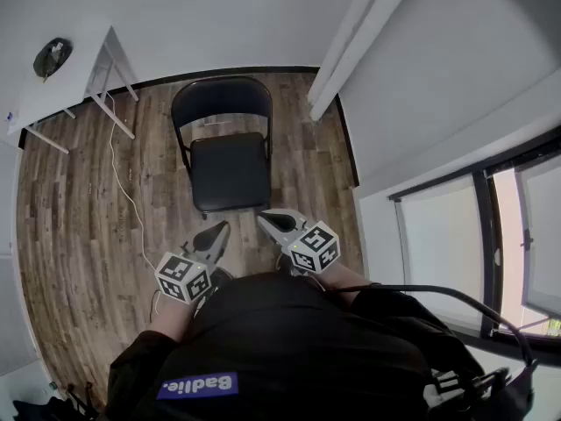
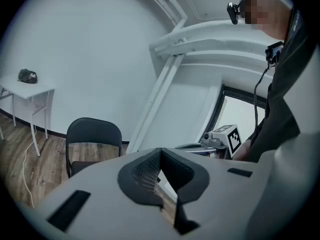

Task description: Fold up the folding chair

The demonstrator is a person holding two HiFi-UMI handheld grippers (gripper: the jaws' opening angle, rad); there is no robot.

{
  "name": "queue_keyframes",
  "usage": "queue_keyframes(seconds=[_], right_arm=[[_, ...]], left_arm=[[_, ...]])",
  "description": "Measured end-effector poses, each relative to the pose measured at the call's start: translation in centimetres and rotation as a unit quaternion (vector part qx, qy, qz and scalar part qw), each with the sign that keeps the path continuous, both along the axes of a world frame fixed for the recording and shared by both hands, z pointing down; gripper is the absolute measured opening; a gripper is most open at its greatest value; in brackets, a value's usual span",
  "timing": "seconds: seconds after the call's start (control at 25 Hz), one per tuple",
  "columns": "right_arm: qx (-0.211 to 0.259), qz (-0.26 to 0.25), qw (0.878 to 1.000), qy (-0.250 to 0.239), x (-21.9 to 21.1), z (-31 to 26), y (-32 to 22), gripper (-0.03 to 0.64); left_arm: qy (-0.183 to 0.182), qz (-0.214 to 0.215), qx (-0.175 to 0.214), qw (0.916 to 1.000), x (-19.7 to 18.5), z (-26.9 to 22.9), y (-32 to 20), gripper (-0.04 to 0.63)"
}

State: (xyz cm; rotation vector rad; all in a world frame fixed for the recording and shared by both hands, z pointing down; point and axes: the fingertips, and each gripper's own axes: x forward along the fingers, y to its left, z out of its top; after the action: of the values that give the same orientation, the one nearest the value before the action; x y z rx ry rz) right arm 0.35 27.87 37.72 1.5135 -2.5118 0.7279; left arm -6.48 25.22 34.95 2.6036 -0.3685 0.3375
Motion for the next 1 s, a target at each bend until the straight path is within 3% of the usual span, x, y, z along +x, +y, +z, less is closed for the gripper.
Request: queue_keyframes(seconds=[1.0], right_arm=[[-0.007,0.01,1.0,-0.019,2.0,0.5,0.4,0.002]], left_arm=[[-0.011,0.004,0.001,0.9999,2.2,0.1,0.7,0.003]])
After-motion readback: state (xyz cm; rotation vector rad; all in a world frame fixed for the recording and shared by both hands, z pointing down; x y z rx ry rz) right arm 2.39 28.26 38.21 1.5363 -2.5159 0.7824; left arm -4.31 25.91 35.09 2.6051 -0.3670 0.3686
